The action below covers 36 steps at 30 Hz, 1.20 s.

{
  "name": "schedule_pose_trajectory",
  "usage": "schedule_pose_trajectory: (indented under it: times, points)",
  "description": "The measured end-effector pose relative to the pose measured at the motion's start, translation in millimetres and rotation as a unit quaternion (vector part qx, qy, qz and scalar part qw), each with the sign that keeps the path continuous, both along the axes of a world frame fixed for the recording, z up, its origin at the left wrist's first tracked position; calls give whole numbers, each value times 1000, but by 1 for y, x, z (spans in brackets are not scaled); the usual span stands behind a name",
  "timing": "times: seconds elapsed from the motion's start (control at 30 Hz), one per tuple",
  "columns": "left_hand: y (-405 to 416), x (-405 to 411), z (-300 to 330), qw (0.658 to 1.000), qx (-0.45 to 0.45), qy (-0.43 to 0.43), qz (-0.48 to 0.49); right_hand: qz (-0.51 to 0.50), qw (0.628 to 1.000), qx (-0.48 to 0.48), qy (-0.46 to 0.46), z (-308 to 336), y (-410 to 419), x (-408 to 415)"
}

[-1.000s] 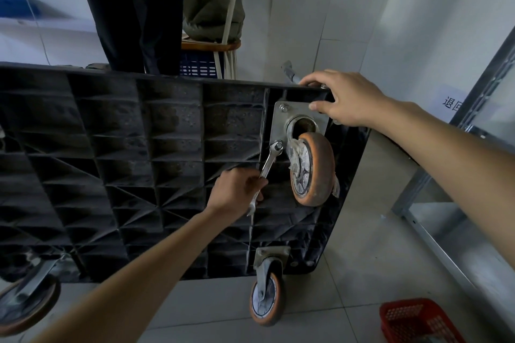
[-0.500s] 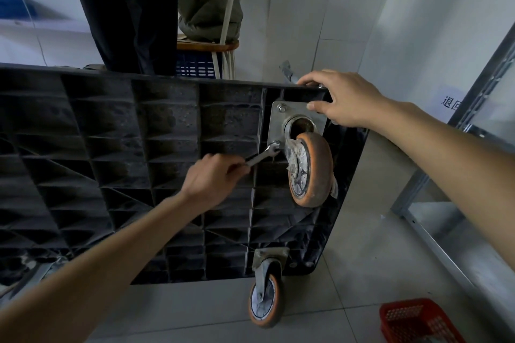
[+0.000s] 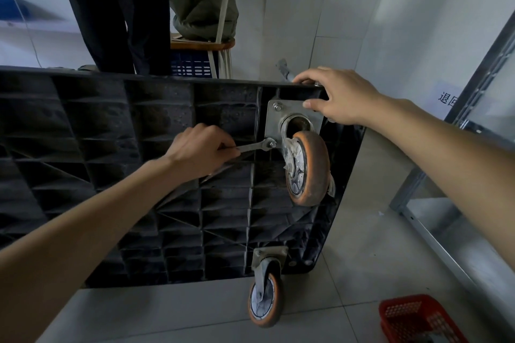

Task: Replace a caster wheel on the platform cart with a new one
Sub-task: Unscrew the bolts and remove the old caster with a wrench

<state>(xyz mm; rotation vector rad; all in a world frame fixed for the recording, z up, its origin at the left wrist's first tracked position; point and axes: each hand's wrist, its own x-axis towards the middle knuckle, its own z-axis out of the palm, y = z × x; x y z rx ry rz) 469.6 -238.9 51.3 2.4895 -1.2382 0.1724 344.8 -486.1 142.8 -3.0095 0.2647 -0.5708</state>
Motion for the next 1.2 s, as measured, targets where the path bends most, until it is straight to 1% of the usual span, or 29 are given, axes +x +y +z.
schedule_pose_trajectory:
  times: [0.07, 0.17, 0.23, 0.3, 0.37, 0.43, 0.53, 0.63, 0.8, 0.87, 0.93, 1.0, 1.07, 1.2]
  points:
    - [-4, -4, -6, 1000, -2, -5, 8, 0, 1000, -2, 0, 0, 0, 1]
    - [-8, -11, -38, 994, -78, 65, 28, 3, 1000, -2, -6, 0, 0, 0]
    - [-16, -19, -64, 981, -145, 124, 34, 1, 1000, -2, -7, -1, 0, -1]
    - [-30, -31, -82, 961, -199, 190, 36, 0, 1000, -1, -5, -1, -1, -1]
    - [-44, -43, -92, 941, -232, 244, 16, 3, 1000, -3, -5, 0, -1, -1]
    - [-50, -47, -96, 934, -243, 263, -3, 8, 1000, -7, -4, 0, -1, 0]
    - [-41, -45, -98, 940, -248, 235, -9, 7, 1000, -11, -2, 1, -2, -1]
    - [-23, -45, -99, 954, -228, 194, -17, 7, 1000, -7, -3, 0, -2, -1]
    - [-4, -37, -88, 964, -209, 162, -9, 3, 1000, -7, -1, 1, 0, 0]
    - [0, -30, -72, 980, -158, 121, 14, 0, 1000, -7, -1, 1, 0, 0]
    - [2, -23, -53, 995, -80, 47, 28, -1, 1000, -7, -2, 0, -1, 0]
    - [4, -17, -36, 999, -29, -2, 25, 0, 1000, -6, -4, 0, -2, 0]
    - [5, -9, -24, 1000, -7, -18, 18, 3, 1000, -7, -5, 0, -2, 0]
    - [3, 0, -16, 1000, 15, -23, 4, 3, 1000, -7, -7, -1, -3, 1]
